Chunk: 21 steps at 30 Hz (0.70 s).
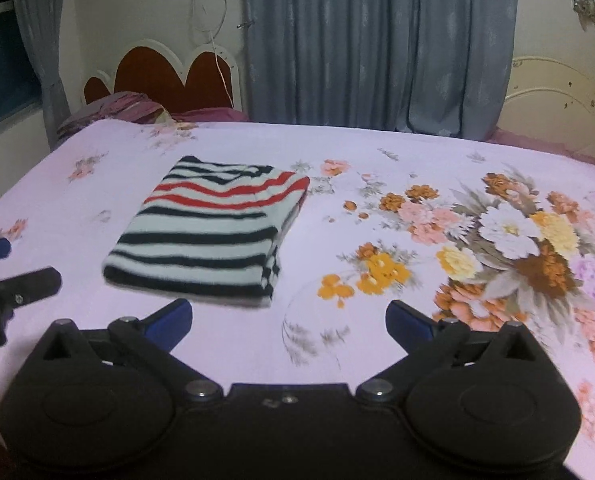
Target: Fold small clothes
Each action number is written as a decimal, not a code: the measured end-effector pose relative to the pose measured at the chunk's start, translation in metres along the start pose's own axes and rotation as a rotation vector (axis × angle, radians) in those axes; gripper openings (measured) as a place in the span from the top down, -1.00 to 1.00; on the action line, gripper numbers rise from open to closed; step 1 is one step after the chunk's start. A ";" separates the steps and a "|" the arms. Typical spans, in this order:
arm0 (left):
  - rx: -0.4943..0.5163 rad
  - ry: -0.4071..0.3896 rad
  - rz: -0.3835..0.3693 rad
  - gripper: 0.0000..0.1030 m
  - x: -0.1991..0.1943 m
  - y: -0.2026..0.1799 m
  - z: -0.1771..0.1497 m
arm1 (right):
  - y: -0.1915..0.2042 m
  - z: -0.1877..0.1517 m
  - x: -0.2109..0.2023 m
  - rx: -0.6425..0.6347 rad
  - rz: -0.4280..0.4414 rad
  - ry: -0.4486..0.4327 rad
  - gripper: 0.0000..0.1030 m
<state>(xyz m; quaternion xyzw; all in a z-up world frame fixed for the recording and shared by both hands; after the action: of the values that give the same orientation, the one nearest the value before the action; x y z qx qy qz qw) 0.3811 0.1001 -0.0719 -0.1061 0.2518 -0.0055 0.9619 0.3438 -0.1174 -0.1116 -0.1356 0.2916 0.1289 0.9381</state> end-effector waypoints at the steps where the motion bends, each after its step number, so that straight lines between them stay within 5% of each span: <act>1: -0.004 -0.009 0.006 -0.98 -0.010 -0.001 -0.002 | 0.002 -0.002 -0.005 -0.005 -0.003 0.002 -0.99; 13: -0.061 -0.041 -0.011 -0.99 -0.102 -0.008 -0.012 | 0.022 -0.011 -0.080 -0.018 -0.019 -0.075 -0.99; 21: -0.061 -0.053 -0.019 -0.99 -0.131 -0.009 -0.021 | 0.030 -0.019 -0.108 0.005 -0.019 -0.107 -0.99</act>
<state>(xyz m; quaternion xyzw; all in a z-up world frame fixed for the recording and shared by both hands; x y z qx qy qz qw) 0.2572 0.0958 -0.0251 -0.1379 0.2254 -0.0042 0.9644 0.2382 -0.1137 -0.0695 -0.1290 0.2399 0.1265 0.9538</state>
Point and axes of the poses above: each gripper's, at about its wrist camera, not at the fingertips, and x roughly the way its jaws point, y to its left, z to its top, the point moved 6 cm from there along x, roughly the way its jaws point, and after that the axes turned 15 degrees about -x, right-handed, at the moved point
